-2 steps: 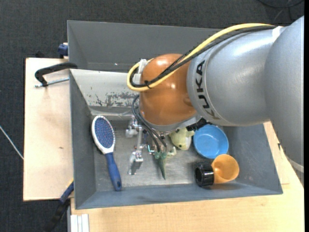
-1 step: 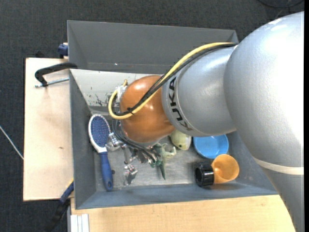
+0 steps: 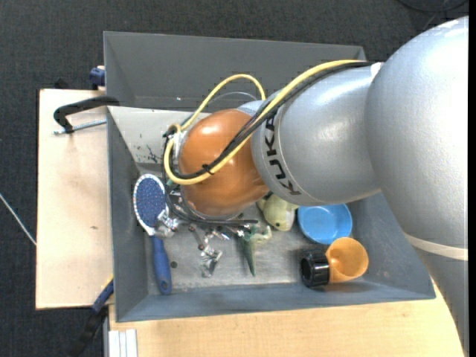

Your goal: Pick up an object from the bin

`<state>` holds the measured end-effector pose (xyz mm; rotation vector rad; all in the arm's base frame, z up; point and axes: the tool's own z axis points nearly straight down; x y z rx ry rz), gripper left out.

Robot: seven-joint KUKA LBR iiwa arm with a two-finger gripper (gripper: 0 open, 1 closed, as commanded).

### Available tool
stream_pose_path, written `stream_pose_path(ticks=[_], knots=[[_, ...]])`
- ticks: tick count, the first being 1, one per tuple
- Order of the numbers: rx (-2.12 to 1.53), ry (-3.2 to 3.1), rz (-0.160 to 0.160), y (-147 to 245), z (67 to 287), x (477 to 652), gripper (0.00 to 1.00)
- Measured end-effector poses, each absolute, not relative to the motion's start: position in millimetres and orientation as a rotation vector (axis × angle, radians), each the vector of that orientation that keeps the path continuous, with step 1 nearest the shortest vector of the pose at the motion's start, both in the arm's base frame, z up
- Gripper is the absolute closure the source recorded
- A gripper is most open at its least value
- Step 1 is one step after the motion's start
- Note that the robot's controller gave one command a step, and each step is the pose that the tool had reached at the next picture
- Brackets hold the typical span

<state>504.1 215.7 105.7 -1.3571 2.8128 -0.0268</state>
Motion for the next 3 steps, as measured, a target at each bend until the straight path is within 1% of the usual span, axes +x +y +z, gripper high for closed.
stream_pose_path(ticks=[1,2,3], knots=[[-2.049,2.372,0.002,233.2,106.4,499.6,0.0],[-2.4,1.995,-0.008,237.4,76.8,499.9,0.0],[-2.407,2.008,0.001,239.1,78.0,500.8,0.0]])
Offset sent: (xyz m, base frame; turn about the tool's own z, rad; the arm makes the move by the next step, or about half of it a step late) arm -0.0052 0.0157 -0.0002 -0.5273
